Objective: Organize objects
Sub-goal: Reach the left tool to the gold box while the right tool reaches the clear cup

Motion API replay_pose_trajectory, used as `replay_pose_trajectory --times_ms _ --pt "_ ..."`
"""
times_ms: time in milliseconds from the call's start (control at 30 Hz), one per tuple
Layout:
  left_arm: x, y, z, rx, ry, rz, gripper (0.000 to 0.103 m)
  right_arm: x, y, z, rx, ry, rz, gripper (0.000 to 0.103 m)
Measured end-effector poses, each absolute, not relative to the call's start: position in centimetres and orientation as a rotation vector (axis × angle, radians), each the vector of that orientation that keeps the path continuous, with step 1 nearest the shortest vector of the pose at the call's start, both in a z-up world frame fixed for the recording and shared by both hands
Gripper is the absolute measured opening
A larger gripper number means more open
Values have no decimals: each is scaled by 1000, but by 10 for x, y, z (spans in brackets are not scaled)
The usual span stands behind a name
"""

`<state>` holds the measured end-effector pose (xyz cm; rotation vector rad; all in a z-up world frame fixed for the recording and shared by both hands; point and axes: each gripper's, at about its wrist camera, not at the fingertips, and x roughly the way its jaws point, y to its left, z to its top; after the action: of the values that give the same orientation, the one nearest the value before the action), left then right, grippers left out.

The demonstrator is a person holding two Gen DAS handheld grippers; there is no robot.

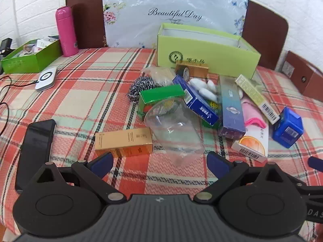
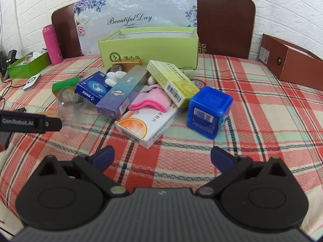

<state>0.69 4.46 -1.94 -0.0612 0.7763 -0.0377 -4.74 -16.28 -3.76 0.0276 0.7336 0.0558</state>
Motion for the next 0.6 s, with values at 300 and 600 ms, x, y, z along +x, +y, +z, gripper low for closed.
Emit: replay_pose_trajectory --times_ms 300,600 --pt "7 87 -23 -158 766 -52 102 -20 -144 -47 22 757 137 103" --pt "24 114 -22 -139 770 -88 97 -9 -98 -40 -44 703 380 103"
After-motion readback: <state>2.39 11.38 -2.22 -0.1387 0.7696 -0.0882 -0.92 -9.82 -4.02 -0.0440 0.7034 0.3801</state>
